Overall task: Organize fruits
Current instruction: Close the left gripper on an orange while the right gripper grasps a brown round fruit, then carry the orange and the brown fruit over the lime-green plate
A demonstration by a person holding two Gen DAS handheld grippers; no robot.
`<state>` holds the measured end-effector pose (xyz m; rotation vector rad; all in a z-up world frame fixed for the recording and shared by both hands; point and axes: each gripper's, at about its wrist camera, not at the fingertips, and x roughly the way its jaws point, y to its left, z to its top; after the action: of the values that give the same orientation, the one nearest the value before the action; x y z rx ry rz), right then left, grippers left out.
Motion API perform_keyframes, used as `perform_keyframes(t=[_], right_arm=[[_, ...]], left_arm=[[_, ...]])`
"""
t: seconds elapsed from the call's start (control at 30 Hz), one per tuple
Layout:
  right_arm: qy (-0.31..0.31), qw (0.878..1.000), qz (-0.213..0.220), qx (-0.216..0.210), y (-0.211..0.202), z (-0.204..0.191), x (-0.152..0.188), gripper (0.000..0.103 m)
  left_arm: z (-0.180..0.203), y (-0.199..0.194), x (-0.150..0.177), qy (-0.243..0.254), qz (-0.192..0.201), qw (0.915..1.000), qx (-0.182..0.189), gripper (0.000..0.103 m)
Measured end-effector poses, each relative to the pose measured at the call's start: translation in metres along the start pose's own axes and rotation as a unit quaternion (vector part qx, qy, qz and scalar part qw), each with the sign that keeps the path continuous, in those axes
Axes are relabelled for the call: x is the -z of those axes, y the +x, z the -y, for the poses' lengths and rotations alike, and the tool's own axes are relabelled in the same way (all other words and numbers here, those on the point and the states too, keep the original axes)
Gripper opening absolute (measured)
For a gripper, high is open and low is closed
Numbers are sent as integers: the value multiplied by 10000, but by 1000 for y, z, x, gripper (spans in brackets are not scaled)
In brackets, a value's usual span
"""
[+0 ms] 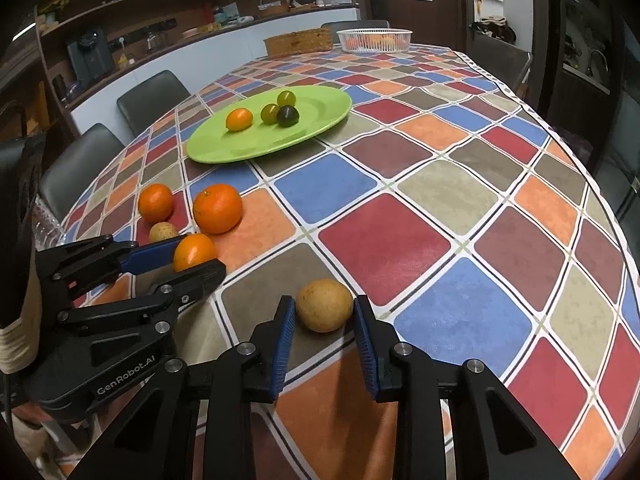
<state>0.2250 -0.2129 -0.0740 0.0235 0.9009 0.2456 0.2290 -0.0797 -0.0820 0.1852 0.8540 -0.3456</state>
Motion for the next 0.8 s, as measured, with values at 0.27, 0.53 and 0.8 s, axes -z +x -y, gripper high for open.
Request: perform_keyframes(t=[0.27, 0.53, 0.8], right_arm=[[-84, 9998, 183, -45, -16, -6, -3, 31], [-196, 9987, 468, -78, -40, -14, -7, 31], [-251, 9965, 777, -163, -66, -22, -13, 31]], left_arm=[[0, -24, -4, -67, 239, 9997, -31, 32], [0, -53, -6, -117, 520, 9985, -80, 32], [1, -83, -7, -115, 854, 9960, -218, 32]])
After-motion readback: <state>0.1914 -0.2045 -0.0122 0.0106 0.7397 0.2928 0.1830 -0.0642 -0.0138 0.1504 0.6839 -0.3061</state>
